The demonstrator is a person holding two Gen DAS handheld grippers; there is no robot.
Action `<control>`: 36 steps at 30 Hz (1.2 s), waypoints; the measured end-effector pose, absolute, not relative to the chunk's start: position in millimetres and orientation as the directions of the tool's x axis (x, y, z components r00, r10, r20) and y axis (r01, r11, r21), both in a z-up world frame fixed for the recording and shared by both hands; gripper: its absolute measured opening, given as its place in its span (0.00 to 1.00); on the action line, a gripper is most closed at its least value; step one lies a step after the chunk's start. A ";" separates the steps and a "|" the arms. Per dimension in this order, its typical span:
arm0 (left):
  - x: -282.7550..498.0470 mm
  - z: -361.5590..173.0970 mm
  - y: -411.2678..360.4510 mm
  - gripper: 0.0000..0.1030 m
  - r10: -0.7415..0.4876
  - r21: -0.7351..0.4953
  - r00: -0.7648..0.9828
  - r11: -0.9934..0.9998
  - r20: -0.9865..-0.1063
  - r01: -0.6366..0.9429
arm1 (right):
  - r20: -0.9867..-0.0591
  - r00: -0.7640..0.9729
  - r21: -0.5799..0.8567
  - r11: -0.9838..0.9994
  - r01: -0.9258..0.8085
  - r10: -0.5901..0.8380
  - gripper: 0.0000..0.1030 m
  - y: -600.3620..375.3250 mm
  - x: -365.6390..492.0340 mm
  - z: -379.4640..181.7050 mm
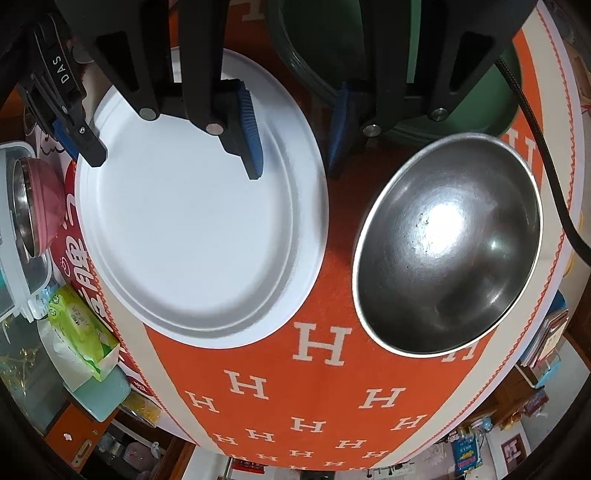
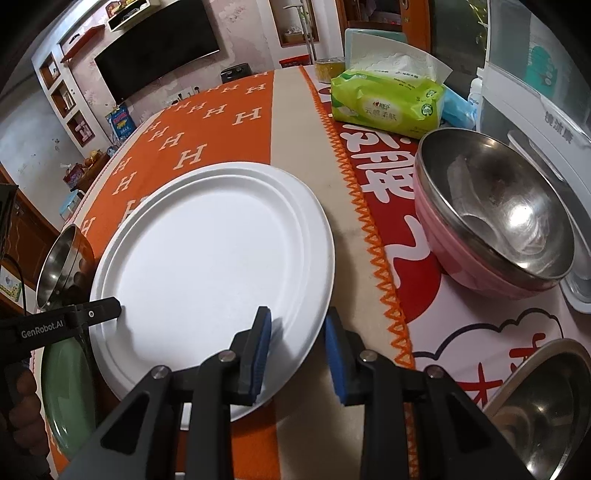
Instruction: Organize plates and bowls
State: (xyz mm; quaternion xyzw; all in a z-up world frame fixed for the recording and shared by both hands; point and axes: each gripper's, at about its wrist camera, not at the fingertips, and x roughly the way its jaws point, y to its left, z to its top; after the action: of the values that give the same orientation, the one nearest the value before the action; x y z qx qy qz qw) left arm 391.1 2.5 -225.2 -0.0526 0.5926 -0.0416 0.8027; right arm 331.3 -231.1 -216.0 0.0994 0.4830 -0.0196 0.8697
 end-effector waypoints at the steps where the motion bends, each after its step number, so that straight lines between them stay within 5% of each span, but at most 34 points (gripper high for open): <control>1: 391.7 -225.2 2.1 0.29 -0.132 -0.136 0.295 0.991 -0.946 0.007 | -0.843 0.535 0.154 0.980 0.129 0.062 0.28 -230.8 331.1 -216.3; 19: 380.9 -201.8 2.5 0.26 -0.158 -0.154 0.359 0.987 -0.920 0.041 | -0.805 0.588 0.204 0.967 0.154 0.076 0.26 -239.9 320.0 -197.4; 36: 327.6 -108.6 4.0 0.26 -0.220 -0.190 0.510 0.976 -0.832 0.111 | -0.699 0.713 0.219 0.965 0.142 0.053 0.25 -239.8 276.8 -114.8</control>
State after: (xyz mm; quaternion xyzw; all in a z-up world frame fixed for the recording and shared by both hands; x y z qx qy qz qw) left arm 327.6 4.0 -108.6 -0.0562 0.4859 -0.0953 0.8670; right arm 276.8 -239.8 -114.8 0.1292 0.3778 -0.0242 0.9165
